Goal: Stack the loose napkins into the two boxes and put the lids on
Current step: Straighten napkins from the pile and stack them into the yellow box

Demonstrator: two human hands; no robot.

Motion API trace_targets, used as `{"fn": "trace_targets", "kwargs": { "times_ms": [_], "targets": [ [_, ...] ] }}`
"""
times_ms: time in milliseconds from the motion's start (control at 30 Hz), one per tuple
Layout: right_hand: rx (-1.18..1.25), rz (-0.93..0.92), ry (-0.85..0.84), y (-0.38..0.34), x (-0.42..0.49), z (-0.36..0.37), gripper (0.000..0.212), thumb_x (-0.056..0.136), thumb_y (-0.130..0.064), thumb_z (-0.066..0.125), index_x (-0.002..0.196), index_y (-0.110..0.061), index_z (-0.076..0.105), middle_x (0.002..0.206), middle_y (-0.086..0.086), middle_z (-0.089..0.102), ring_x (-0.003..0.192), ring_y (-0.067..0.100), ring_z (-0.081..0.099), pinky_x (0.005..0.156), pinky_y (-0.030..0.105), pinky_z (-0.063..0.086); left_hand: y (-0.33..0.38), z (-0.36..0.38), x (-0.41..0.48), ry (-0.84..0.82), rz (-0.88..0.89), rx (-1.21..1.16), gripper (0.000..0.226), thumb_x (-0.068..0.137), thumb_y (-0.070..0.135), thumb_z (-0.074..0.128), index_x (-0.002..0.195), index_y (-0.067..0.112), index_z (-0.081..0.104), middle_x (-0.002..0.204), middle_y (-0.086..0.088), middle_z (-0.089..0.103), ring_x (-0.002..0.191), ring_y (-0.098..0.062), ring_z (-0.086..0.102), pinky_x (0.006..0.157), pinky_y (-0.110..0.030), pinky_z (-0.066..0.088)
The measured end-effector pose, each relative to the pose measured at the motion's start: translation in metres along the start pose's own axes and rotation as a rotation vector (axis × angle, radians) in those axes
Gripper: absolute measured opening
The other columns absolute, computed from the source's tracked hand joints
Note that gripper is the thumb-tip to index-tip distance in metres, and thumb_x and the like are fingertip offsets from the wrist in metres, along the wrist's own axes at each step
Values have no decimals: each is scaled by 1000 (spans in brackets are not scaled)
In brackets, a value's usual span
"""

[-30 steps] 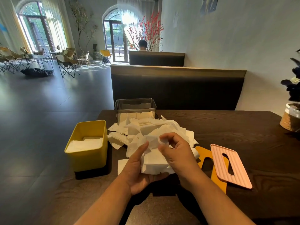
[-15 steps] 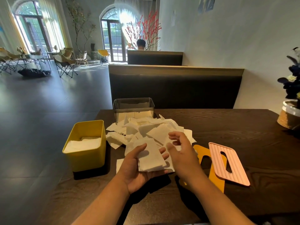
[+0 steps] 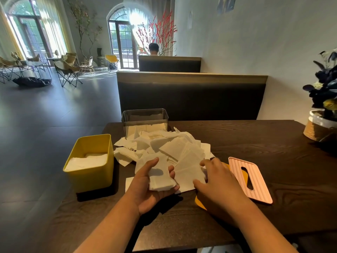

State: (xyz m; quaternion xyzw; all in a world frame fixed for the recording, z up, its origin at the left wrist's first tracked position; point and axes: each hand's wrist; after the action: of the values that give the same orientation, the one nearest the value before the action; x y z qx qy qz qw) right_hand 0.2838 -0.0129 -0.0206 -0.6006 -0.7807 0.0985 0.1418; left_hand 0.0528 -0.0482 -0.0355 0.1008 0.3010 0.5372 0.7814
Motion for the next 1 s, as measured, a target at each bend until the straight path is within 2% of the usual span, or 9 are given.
{"fn": "trace_targets", "kwargs": {
  "times_ms": [67, 200, 400, 467, 533, 633, 767, 867, 1000],
  "targets": [
    [-4, 78, 52, -4, 5, 4, 64, 88, -66, 62, 140, -32, 49, 138, -5, 46, 126, 16, 50, 102, 37, 51, -1, 4, -2, 53, 4, 70, 59, 82, 35, 75, 128, 0, 64, 113, -21, 72, 100, -31, 69, 109, -62, 46],
    [-110, 141, 27, -12, 9, 13, 68, 87, -70, 60, 140, -29, 51, 137, -2, 48, 125, 20, 51, 102, 40, 50, -2, 6, -3, 60, -4, 126, 58, 92, 37, 68, 139, 6, 56, 129, -24, 71, 116, -33, 70, 97, -62, 54],
    [-50, 139, 106, -17, 12, 24, 25, 98, -50, 55, 116, -33, 62, 114, -7, 47, 110, 16, 50, 97, 41, 46, -1, 5, -4, 45, -32, 139, 64, 88, 38, 69, 143, 7, 54, 130, -25, 70, 116, -32, 70, 104, -64, 48],
    [42, 109, 108, -16, 11, 21, 16, 100, -47, 55, 108, -36, 63, 109, -11, 47, 107, 13, 51, 95, 40, 48, -1, 6, -4, 43, -28, 120, 58, 89, 37, 68, 137, 6, 58, 129, -26, 70, 117, -32, 68, 108, -66, 44],
    [259, 79, 91, -14, 9, 11, 5, 99, -38, 63, 101, -34, 63, 103, -12, 55, 99, 12, 58, 84, 34, 53, 0, 8, -6, 42, -22, 101, 48, 89, 37, 68, 122, 2, 70, 130, -26, 70, 116, -32, 67, 108, -66, 42],
    [628, 6, 40, -14, 7, -12, 11, 95, -18, 71, 95, -29, 67, 94, -7, 68, 91, 12, 64, 69, 29, 57, 1, 7, -5, 60, 0, 98, 45, 89, 38, 69, 118, 5, 74, 127, -23, 72, 110, -31, 67, 108, -65, 44],
    [760, -147, 31, -22, 9, -38, 20, 95, -14, 73, 97, -33, 69, 96, -11, 69, 97, 13, 65, 77, 27, 56, 1, 7, -7, 64, 17, 100, 44, 89, 38, 69, 116, 4, 71, 111, -20, 75, 101, -28, 67, 104, -63, 45],
    [784, -234, -78, -33, 10, -58, 24, 95, -12, 72, 103, -34, 68, 100, -18, 68, 99, 6, 64, 83, 27, 56, 1, 11, -11, 75, 51, 145, 37, 93, 39, 67, 118, 11, 67, 96, -19, 74, 93, -28, 67, 97, -60, 51],
    [802, -339, -288, -58, 15, -71, 23, 95, -10, 73, 109, -28, 69, 107, -9, 71, 108, 15, 67, 97, 37, 59, -2, 11, -13, -1, 18, 235, 53, 90, 46, 65, 130, 10, 68, 103, -22, 73, 89, -35, 71, 78, -49, 61]
  ]
}}
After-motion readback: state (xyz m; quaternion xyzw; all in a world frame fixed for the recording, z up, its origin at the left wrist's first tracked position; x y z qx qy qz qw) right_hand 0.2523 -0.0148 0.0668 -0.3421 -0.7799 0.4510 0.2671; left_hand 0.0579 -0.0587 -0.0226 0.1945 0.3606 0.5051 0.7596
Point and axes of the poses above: each hand's wrist, its own x-axis towards the middle knuckle, its own z-axis out of the palm, y = z × x
